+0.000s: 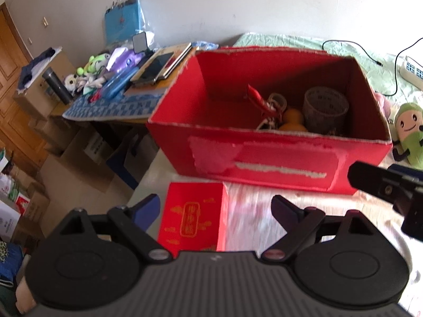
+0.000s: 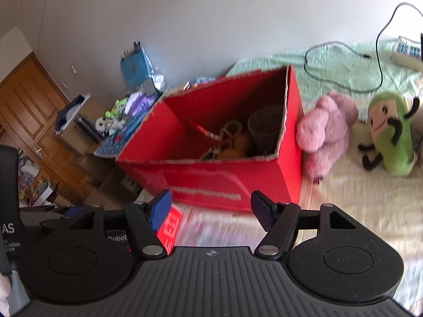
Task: Organize objects
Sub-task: 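Raise the right gripper out of the box toward the red gift box, then close the right gripper around the red gift box with gold characters, then lift the red gift box with the right gripper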
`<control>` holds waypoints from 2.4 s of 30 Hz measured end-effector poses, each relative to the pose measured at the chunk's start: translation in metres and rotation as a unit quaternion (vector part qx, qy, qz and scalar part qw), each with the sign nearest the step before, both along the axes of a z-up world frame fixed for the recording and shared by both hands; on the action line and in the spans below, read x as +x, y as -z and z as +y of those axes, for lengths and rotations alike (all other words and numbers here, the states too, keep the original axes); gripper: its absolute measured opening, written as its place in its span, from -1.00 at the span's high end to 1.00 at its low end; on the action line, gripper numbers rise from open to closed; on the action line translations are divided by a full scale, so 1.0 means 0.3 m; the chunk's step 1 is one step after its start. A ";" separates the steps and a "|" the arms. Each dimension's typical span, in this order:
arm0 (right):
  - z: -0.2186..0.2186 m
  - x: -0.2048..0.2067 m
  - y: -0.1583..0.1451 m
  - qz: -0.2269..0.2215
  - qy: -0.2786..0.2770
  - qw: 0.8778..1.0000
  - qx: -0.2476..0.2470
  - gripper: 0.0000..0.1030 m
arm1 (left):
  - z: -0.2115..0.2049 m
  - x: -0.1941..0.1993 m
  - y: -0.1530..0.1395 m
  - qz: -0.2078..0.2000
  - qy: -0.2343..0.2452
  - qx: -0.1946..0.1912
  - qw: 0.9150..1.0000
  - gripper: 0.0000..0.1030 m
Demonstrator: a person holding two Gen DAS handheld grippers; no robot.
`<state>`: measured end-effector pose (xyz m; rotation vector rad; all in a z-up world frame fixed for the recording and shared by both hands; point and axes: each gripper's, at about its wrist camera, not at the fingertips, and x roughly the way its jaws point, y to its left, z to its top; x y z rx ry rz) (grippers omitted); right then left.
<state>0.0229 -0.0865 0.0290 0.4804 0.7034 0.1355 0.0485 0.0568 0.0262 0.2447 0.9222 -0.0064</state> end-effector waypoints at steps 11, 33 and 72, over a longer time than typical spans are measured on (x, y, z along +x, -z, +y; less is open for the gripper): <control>0.056 0.020 0.056 0.052 -0.011 0.998 0.024 -0.34 | 0.043 0.018 0.073 0.026 0.003 -0.005 1.000 -0.85; 0.295 0.219 0.144 0.130 -0.014 0.987 0.098 -0.32 | 0.270 0.099 0.216 0.095 0.074 -0.031 0.992 -0.86; 0.198 0.124 0.198 0.193 0.020 0.977 0.090 0.36 | 0.161 0.098 0.234 0.161 0.232 -0.088 0.955 -0.64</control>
